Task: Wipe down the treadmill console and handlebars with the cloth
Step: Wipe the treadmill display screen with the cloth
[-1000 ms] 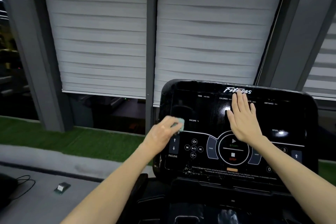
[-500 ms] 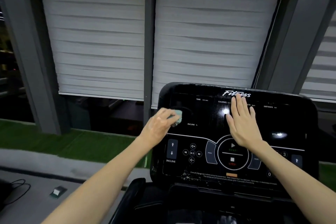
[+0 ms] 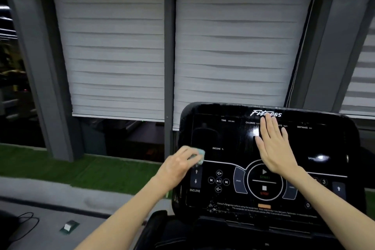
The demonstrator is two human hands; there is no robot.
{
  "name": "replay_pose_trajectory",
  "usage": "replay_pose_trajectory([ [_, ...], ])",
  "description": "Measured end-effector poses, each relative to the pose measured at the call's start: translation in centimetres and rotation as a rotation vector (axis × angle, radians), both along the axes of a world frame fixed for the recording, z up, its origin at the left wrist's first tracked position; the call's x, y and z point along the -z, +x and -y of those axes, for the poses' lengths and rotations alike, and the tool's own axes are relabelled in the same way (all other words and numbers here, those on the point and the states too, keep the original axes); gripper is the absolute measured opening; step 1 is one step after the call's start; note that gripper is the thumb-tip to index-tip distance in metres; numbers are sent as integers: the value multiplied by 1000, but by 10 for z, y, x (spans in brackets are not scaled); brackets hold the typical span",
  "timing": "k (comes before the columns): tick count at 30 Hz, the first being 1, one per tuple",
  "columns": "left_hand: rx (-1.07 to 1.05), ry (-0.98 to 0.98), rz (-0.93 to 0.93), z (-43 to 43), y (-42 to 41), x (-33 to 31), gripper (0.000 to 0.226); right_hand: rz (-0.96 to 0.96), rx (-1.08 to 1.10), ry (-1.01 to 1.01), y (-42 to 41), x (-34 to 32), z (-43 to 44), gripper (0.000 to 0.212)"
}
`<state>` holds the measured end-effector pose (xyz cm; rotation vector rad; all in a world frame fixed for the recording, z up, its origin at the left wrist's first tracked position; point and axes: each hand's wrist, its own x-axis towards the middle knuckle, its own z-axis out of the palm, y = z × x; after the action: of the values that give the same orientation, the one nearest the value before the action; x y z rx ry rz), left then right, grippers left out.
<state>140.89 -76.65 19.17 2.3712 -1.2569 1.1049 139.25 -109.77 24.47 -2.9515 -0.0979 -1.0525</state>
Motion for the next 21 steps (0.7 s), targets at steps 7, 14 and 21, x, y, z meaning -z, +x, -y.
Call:
replay_pose_trajectory([
  [7,-7,-96,74,20,59,-105,49,-11,-10,15,1,2,2,64],
  [14,-32,-223,84,27,66,-131,57,21,9,17,2,5,0,64],
  [21,-41,-194,63,-6,61,-108,62,25,16,2,3,5,0,63],
])
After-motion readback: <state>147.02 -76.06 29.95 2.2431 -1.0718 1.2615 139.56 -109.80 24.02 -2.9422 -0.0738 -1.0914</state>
